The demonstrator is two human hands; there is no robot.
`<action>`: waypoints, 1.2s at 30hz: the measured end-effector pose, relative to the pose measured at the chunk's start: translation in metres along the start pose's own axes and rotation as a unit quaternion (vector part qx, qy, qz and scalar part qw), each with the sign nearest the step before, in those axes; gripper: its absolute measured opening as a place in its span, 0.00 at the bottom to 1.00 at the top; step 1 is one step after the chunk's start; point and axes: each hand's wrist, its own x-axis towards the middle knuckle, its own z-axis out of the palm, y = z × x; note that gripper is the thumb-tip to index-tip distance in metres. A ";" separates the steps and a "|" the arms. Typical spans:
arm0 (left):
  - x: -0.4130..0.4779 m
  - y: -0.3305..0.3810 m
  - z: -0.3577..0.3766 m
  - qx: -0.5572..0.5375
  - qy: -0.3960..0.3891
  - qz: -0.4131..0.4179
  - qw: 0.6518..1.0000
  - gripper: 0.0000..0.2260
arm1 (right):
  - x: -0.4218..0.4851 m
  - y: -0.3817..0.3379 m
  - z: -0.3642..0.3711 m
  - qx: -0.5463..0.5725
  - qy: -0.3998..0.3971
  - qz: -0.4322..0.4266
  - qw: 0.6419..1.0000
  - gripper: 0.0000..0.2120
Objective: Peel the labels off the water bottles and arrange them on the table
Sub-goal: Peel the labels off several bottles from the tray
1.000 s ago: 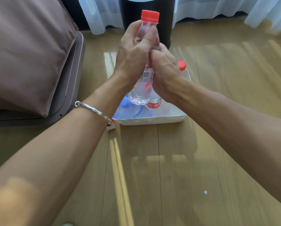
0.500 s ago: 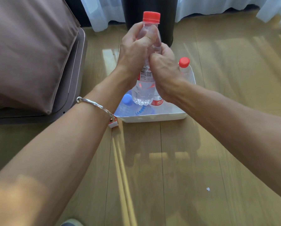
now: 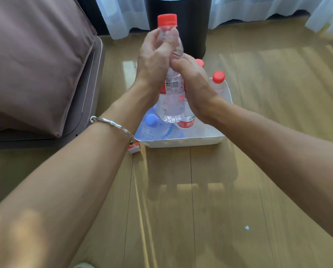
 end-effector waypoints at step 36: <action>0.002 0.018 -0.006 -0.039 0.049 0.069 0.996 0.06 | -0.004 -0.023 -0.023 -0.222 -0.036 -0.055 0.973 0.10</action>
